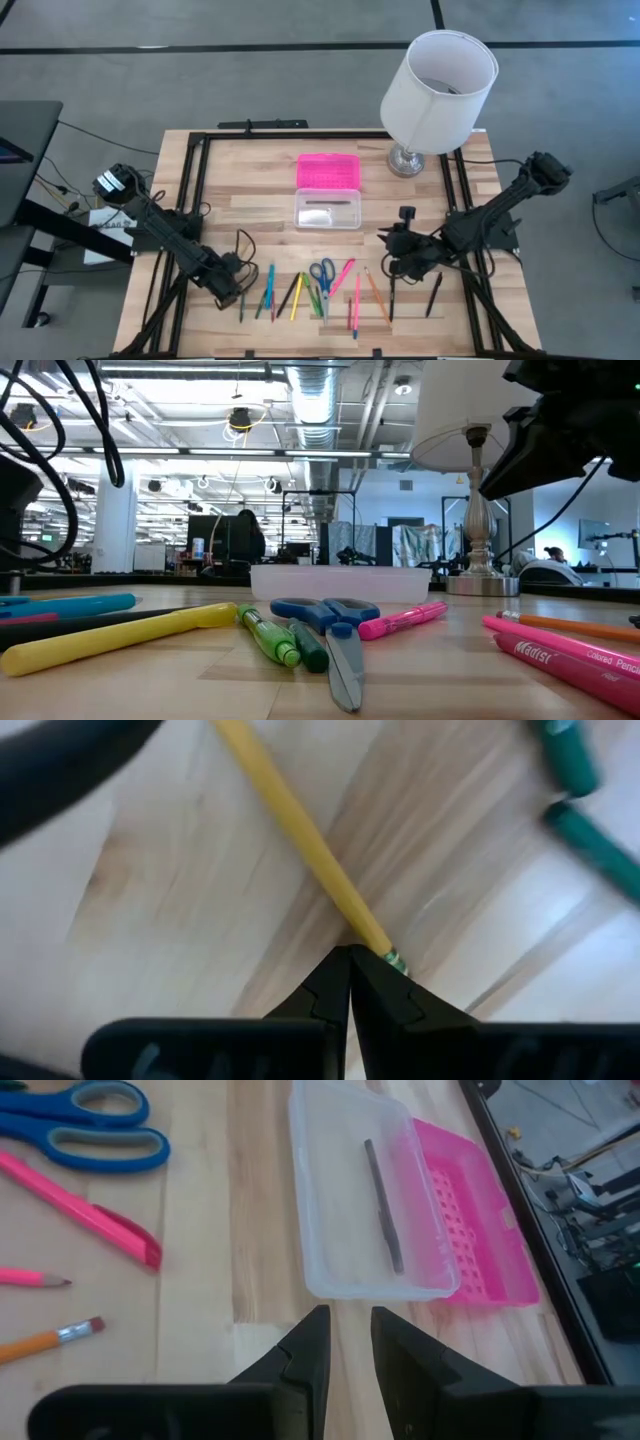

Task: Pick & place school supplies into a supply box
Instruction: Put the yellow pencil into the supply box

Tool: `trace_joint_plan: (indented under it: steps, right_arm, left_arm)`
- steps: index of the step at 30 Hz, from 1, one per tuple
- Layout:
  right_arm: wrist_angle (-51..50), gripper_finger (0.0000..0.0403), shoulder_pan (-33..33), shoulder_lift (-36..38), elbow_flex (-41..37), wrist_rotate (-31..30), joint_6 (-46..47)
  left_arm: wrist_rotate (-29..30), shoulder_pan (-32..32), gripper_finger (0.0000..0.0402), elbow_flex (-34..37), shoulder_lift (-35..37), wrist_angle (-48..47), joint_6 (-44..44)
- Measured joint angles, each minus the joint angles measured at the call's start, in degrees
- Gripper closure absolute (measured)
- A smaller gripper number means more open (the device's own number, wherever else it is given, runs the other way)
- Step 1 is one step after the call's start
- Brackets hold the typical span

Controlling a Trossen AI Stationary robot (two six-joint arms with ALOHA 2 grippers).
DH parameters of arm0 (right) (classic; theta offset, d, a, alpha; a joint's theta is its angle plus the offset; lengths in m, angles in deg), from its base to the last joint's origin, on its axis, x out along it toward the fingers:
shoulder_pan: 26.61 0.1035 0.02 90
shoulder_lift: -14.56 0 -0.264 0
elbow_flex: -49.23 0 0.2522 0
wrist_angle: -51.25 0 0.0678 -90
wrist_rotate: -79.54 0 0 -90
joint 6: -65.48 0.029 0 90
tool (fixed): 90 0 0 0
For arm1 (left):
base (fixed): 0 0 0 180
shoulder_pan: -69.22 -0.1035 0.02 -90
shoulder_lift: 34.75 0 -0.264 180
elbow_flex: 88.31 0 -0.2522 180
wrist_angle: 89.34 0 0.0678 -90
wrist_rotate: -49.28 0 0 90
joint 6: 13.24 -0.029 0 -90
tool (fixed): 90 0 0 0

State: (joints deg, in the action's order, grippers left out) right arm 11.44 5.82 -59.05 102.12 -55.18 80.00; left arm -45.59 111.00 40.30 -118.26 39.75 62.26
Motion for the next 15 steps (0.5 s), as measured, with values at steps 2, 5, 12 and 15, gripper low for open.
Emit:
trace_joint_plan:
  steps: [2, 5, 12, 15]
  right_arm:
    - [0.0, 0.0333, -0.7, -0.8, 0.0, 1.0, 0.0]
    - [0.7, 0.0333, -1.5, -1.7, 0.0, 2.3, -1.3]
    - [3.1, 0.0333, -2.1, -2.5, 0.0, 3.3, -5.0]
    - [3.0, 0.0333, -2.1, -2.5, 0.0, 4.1, -5.1]
  left_arm:
    - [1.5, 0.0, 0.0395, -0.5, -0.1, 0.8, -1.3]
    - [7.1, -0.2, 0.0395, -1.4, -0.3, 7.2, -5.1]
    - [10.4, -2.6, 0.0395, -1.4, -0.2, 15.7, -19.7]
    - [9.2, -4.1, 0.0395, -1.3, -0.2, 13.3, -21.5]
